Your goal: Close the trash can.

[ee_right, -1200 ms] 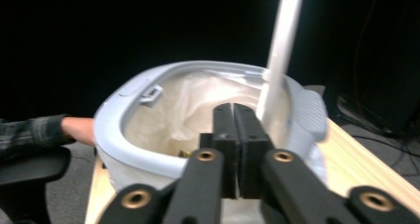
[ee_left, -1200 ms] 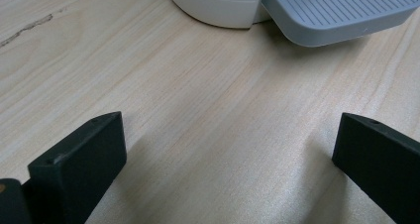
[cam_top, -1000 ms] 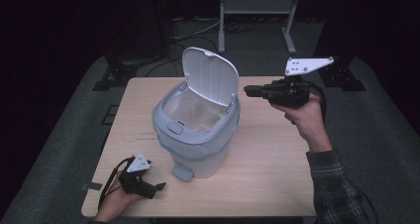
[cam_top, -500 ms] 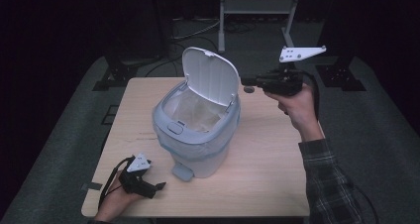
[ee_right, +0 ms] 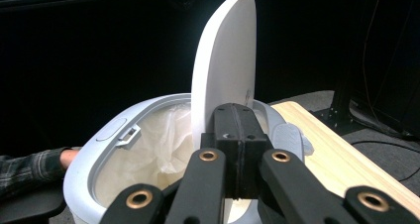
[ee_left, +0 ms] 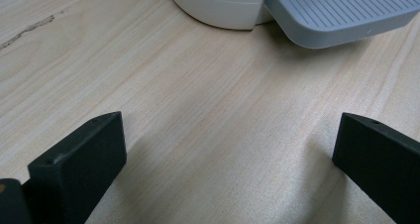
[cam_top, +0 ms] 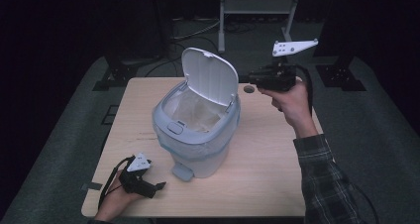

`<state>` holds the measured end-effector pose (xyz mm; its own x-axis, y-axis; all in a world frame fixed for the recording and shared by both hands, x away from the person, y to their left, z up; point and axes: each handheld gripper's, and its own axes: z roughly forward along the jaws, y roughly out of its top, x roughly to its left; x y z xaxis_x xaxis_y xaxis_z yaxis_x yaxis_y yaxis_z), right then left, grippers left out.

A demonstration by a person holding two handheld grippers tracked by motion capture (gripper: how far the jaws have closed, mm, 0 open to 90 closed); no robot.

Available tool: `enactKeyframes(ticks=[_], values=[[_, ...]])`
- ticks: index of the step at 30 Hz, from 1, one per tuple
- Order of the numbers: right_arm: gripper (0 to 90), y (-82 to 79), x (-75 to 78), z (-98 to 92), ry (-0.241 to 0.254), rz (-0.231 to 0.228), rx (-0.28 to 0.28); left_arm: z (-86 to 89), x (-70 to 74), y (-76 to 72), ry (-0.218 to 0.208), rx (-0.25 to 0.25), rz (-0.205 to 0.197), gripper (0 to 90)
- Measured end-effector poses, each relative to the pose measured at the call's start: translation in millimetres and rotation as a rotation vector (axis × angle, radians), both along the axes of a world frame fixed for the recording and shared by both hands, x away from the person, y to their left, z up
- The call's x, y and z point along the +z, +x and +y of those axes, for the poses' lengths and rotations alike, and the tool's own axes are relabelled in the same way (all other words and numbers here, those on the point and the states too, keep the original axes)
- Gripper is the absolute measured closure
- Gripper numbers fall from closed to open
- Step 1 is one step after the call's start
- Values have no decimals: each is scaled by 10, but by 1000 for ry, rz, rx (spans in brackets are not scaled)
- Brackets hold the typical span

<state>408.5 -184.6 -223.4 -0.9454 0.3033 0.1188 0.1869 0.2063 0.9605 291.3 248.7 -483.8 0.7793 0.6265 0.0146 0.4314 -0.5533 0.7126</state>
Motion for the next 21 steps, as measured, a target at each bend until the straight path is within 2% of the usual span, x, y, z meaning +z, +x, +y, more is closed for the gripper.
enactKeyframes(ticks=[8,21], values=[[900,-51,21,51,17,-1,34,0,0,3,0,-1,0,0],[900,-134,69,266,3,-17,86,1,1,7,1,-6,0,0]])
